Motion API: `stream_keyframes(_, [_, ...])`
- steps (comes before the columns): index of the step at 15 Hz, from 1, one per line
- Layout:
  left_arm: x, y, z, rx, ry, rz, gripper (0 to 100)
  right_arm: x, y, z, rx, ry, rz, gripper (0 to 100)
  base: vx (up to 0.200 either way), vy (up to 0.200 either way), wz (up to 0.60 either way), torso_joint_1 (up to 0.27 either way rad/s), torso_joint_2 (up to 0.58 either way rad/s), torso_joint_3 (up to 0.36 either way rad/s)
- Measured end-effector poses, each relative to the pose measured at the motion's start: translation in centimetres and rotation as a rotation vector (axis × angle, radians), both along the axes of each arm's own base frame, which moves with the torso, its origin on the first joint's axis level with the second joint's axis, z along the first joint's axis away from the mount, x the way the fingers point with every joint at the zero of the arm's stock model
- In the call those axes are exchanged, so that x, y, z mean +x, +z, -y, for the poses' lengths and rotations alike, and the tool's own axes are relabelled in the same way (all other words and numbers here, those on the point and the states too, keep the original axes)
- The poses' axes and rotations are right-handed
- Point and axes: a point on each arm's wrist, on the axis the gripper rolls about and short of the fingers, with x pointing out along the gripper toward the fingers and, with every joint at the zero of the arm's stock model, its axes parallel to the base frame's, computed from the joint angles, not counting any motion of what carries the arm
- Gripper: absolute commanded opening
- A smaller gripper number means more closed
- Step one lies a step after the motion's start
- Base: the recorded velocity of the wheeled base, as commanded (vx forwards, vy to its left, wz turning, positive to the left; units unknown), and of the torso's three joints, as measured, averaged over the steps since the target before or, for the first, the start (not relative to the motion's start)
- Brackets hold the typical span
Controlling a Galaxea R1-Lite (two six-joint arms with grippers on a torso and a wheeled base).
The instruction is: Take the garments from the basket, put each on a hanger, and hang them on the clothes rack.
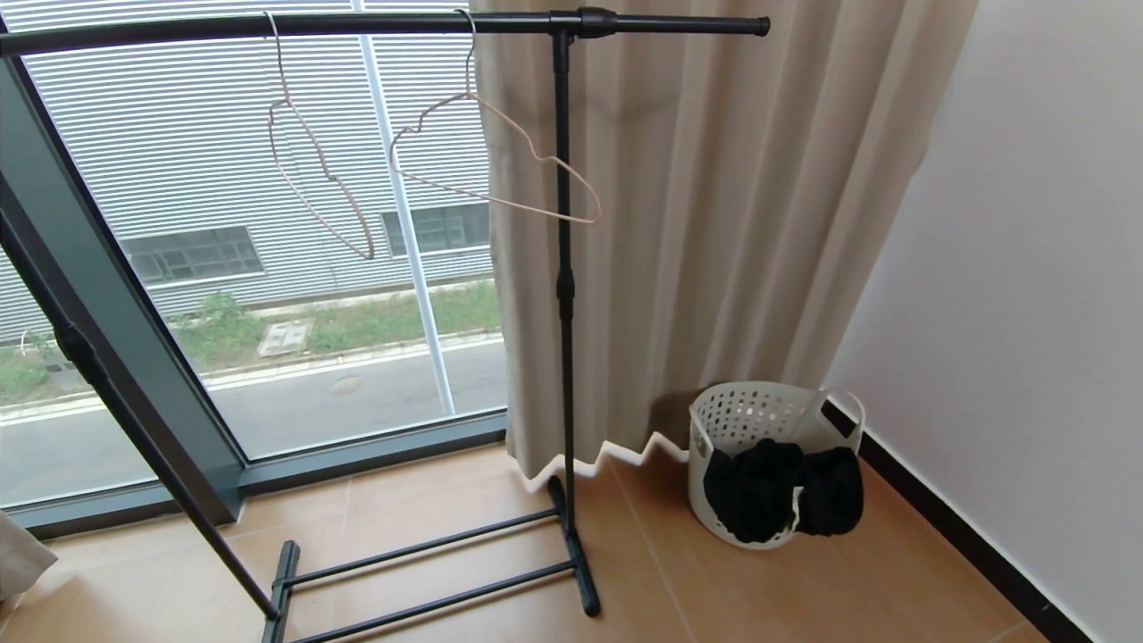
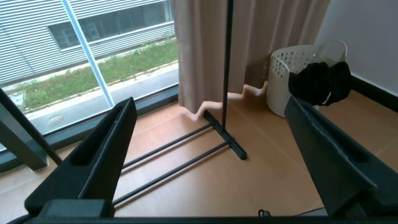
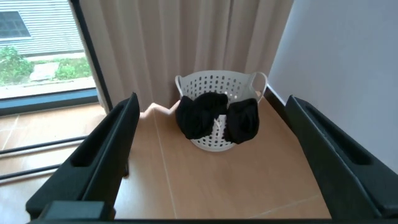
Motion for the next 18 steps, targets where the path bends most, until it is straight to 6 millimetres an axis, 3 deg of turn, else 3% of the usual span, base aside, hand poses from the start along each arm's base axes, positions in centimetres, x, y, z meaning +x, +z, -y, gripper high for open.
stream_keyframes(5, [0.00, 0.00, 0.00, 0.000, 0.000, 0.000, 100, 0.00, 0.00, 0.00, 0.000, 0.000, 0.000, 100, 0.000, -0.200, 0.00, 0.000, 0.00, 0.003])
stream_keyframes(13, [0.00, -0.01, 0.00, 0.000, 0.000, -0.001, 100, 0.00, 0.01, 0.00, 0.002, 0.000, 0.001, 100, 0.200, 0.000, 0.00, 0.001, 0.00, 0.002])
stream_keyframes(18, [0.00, 0.00, 0.00, 0.000, 0.001, -0.001, 100, 0.00, -0.01, 0.00, 0.002, 0.001, 0.000, 100, 0.080, -0.160, 0.00, 0.009, 0.01, 0.001])
